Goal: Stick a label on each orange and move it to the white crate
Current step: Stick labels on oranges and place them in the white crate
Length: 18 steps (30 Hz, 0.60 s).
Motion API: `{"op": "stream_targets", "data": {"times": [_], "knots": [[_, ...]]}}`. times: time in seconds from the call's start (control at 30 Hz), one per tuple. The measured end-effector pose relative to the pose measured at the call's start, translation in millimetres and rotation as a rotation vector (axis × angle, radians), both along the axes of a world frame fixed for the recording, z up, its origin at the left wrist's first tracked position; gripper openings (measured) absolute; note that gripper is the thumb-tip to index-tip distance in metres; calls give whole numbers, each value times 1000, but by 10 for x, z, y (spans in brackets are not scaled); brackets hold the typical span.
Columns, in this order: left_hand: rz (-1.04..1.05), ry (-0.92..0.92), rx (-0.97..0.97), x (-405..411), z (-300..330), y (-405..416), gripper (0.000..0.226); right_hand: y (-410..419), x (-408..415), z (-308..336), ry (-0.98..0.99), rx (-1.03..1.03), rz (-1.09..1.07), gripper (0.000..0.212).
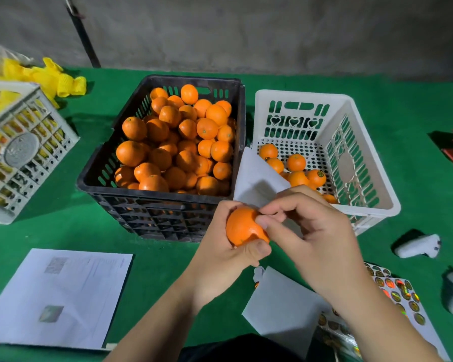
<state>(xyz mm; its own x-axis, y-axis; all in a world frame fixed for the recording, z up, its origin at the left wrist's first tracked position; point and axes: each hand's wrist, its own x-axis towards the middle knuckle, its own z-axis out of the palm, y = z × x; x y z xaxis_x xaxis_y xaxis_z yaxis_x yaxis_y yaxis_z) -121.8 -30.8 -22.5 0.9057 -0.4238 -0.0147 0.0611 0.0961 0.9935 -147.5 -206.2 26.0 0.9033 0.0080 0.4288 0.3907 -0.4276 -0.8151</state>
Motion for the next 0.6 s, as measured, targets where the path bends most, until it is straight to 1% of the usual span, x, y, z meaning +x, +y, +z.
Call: {"op": "stream_targets", "data": {"times": [0.1, 0.13, 0.2, 0.27, 0.3, 0.37, 0.4, 0.5, 0.57, 0.6], "knots": [[7, 35, -23, -6, -16, -4, 89, -13, 6, -24, -22, 6, 24, 17], [4, 34, -26, -6, -20, -9, 91, -5, 12, -30, -37, -11, 36, 17], [-13, 39, -39, -14, -18, -17, 91, 8, 13, -48, -59, -72, 60, 15], [-20, 46, -63, -32, -18, -28, 87, -16, 15, -65, -97, -176, 45, 12], [-24, 49, -80, -48, -25, -34, 87, -46, 16, -74, -132, -238, 30, 15], [-33, 79, -133, -88, -38, -47, 85, -117, -1, -105, -205, -353, 34, 23], [-29, 105, -167, -102, -41, -53, 84, -147, -20, -128, -220, -405, 51, 30], [6, 161, -191, -100, -33, -49, 85, -188, -109, -236, -182, -564, 75, 55], [12, 170, -183, -74, -25, -43, 84, -170, -142, -305, -187, -643, 21, 62], [9, 172, -181, -64, -14, -51, 80, -150, -152, -327, -196, -650, -9, 63]]}}
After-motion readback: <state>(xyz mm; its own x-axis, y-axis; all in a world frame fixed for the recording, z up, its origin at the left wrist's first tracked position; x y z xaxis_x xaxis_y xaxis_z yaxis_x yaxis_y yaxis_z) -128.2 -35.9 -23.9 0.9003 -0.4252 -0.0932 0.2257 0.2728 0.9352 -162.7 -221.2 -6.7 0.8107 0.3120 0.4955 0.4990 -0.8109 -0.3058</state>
